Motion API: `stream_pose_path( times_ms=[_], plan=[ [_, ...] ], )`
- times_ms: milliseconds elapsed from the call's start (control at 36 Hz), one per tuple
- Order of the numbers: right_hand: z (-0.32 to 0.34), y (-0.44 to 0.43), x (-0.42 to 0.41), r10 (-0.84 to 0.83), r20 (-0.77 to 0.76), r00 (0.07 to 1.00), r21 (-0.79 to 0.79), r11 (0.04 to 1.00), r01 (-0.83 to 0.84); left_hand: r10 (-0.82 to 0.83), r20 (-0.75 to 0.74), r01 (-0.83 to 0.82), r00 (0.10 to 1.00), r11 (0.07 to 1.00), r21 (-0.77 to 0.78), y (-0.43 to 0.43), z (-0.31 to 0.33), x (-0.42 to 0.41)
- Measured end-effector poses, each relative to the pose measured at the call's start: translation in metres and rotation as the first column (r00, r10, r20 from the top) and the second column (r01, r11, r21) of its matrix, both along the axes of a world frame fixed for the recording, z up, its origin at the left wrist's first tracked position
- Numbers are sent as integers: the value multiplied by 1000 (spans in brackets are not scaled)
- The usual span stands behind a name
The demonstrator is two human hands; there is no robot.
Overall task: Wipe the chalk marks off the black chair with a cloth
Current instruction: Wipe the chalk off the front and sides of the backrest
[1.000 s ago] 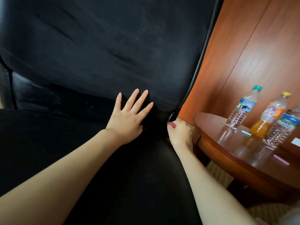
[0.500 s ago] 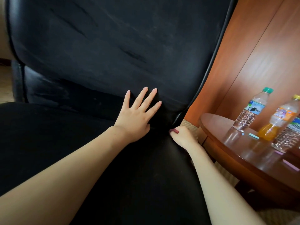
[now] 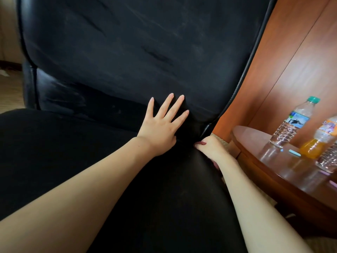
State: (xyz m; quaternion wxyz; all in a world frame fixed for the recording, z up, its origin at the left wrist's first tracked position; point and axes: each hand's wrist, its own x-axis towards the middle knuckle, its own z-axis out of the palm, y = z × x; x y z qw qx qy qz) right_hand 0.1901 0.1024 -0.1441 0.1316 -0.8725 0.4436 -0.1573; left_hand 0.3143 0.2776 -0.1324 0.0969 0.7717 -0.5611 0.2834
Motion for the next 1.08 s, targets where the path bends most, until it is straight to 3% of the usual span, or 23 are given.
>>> stream_pose_path(
  times_ms=[194, 361, 472, 556, 611, 750, 833, 972, 1083],
  plan=[
    [0, 17, 0, -136, -63, 989, -262, 958, 115, -1, -5, 1, 1000, 1000, -7, -1, 0, -2],
    [0, 24, 1, -180, 26, 983, -304, 936, 180, 11, 4, -11, 1000, 1000, -5, 0, -1, -2],
    [-3, 23, -1, -161, 195, 968, -318, 923, 218, 8, 1, -8, 1000, 1000, -7, 1, 0, -1],
    [1, 24, -2, -103, 446, 889, -312, 913, 263, 11, 7, -11, 1000, 1000, 3, 2, 0, -1],
    [5, 23, -3, -96, 516, 851, -251, 933, 257, 6, 4, -6, 1000, 1000, 10, 2, 0, -1],
    [3, 27, -6, -148, 100, 984, -84, 984, 157, -12, 2, 11, 1000, 1000, 9, 2, 0, -4],
    [3, 28, -4, -195, 79, 978, -129, 971, 204, 3, 17, -3, 1000, 1000, 25, 2, -2, -4],
    [3, 29, -3, -217, 281, 935, -230, 931, 285, 14, 16, -15, 1000, 1000, 26, 2, -2, -4],
    [10, 18, 2, -190, 539, 821, -302, 866, 398, 15, 14, -15, 1000, 1000, 22, 2, -3, -4]
  ],
)
